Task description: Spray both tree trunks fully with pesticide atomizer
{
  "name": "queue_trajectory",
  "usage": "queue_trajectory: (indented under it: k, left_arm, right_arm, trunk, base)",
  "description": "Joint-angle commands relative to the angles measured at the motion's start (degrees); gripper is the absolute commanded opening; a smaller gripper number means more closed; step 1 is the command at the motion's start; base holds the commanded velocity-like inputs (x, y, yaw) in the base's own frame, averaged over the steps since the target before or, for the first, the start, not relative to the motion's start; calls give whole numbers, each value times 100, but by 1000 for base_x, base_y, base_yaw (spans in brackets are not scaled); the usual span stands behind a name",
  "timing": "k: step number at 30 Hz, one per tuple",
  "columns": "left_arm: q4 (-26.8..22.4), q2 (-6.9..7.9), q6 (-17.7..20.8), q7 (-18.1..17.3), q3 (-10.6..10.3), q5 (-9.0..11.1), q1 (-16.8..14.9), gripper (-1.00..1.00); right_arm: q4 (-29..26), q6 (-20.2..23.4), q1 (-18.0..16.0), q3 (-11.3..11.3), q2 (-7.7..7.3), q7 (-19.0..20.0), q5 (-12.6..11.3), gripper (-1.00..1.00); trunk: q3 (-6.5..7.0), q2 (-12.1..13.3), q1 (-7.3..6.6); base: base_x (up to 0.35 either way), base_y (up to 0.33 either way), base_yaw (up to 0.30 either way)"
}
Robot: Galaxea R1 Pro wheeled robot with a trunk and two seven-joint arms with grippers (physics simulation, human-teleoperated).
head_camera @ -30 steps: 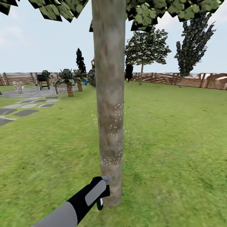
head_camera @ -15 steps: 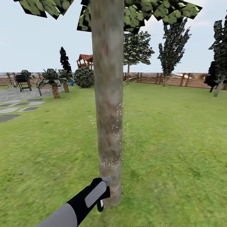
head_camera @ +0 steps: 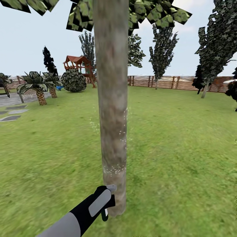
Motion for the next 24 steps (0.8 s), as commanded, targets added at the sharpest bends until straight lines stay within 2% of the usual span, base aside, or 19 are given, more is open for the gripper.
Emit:
queue_trajectory:
  k: [1, 10, 17, 24]
  left_arm:
    - [-8, 4, 9, 37, -17, 30, -3, -100]
    - [-13, 4, 9, 37, -17, 30, -1, -100]
    - [-17, 7, 9, 41, -17, 27, -1, -100]
    - [-17, 5, 9, 37, -17, 30, -2, -100]
  right_arm:
    - [7, -4, -4, -16, 2, 52, -58, -100]
    - [11, -4, -4, -1, 11, 52, -58, -100]
    - [10, -4, -4, -1, 11, 52, -58, -100]
    - [11, -4, -4, 0, 11, 52, -58, -100]
  trunk:
    - [-5, -6, 2]
    - [-5, -6, 2]
    - [-5, -6, 2]
    - [-5, -6, 2]
  base:
    - [0, 334, -243]
    - [0, 314, -220]
    - [0, 104, -238]
    - [0, 300, -261]
